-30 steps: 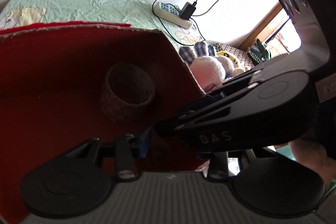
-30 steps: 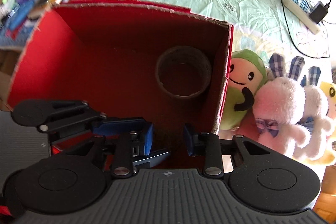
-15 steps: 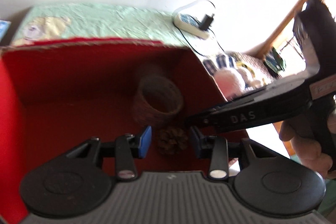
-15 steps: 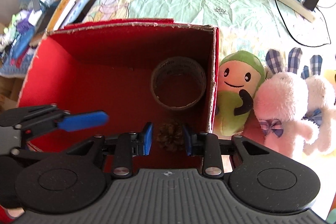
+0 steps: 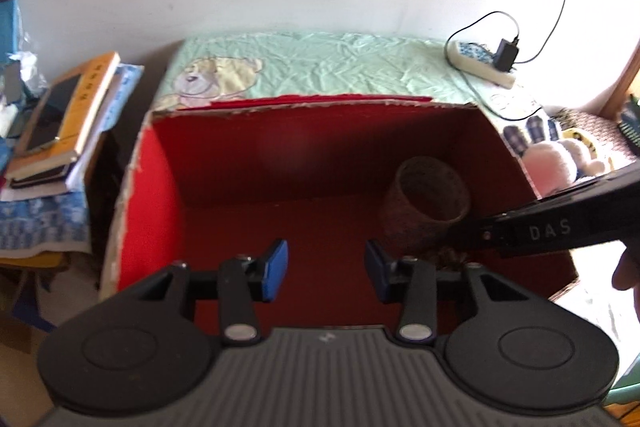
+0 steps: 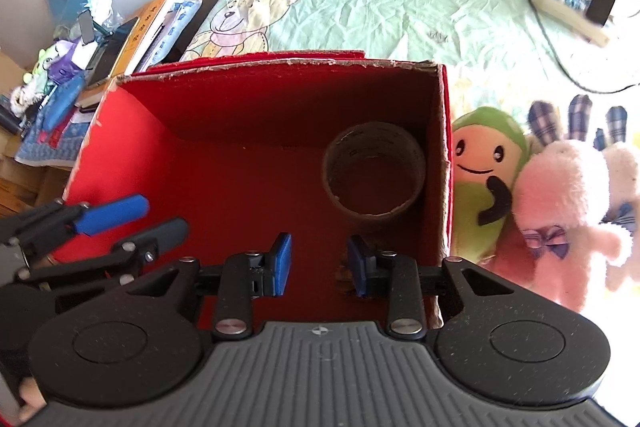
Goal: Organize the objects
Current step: 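Withdraw the open right gripper from the box toward the wooden stamp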
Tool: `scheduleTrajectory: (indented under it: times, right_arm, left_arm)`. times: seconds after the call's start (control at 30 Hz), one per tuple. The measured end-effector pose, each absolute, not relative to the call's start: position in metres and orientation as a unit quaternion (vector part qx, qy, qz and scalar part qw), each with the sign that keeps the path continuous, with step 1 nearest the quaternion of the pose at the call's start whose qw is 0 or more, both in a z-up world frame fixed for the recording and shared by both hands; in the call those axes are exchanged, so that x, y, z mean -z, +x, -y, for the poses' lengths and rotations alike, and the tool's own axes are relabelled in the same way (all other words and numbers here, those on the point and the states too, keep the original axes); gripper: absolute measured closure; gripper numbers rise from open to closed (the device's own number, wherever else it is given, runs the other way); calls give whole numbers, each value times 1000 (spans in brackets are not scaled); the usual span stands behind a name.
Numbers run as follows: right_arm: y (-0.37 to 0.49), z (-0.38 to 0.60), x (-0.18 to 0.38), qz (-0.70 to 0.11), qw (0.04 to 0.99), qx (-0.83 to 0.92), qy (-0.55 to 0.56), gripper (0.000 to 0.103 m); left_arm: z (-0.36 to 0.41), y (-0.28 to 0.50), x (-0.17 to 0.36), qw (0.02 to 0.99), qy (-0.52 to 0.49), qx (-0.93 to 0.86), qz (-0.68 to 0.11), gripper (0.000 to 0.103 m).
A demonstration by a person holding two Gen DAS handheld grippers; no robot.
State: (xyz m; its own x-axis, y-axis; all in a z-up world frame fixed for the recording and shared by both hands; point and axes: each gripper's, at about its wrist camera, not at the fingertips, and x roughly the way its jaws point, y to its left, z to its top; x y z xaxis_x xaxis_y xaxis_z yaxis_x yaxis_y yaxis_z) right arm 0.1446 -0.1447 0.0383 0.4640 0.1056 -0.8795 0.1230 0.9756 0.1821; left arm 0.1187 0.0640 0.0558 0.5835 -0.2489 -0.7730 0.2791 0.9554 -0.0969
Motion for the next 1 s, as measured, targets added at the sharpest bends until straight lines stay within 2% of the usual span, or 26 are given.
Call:
scheduleTrajectory:
  times: [0.2, 0.43, 0.53, 0.6, 1.0]
  right_arm:
    - [127, 151, -37, -495, 857, 15, 143, 68]
    - [101, 149, -44, -455, 876, 23, 158, 66]
    - [89, 150, -50, -438, 885, 20, 160, 59]
    - [82, 150, -53, -425, 891, 21, 157, 54]
    - [43, 154, -63, -394, 906, -12, 156, 53]
  left_arm:
    - [-58, 110, -61, 893, 39, 114, -434, 52]
    - [-46, 92, -70, 898, 66, 73, -429, 41]
    - [-42, 84, -75, 899, 67, 58, -429, 37]
    - [-40, 79, -77, 899, 68, 47, -429, 37]
    - [-27, 45, -84, 900, 98, -21, -425, 37]
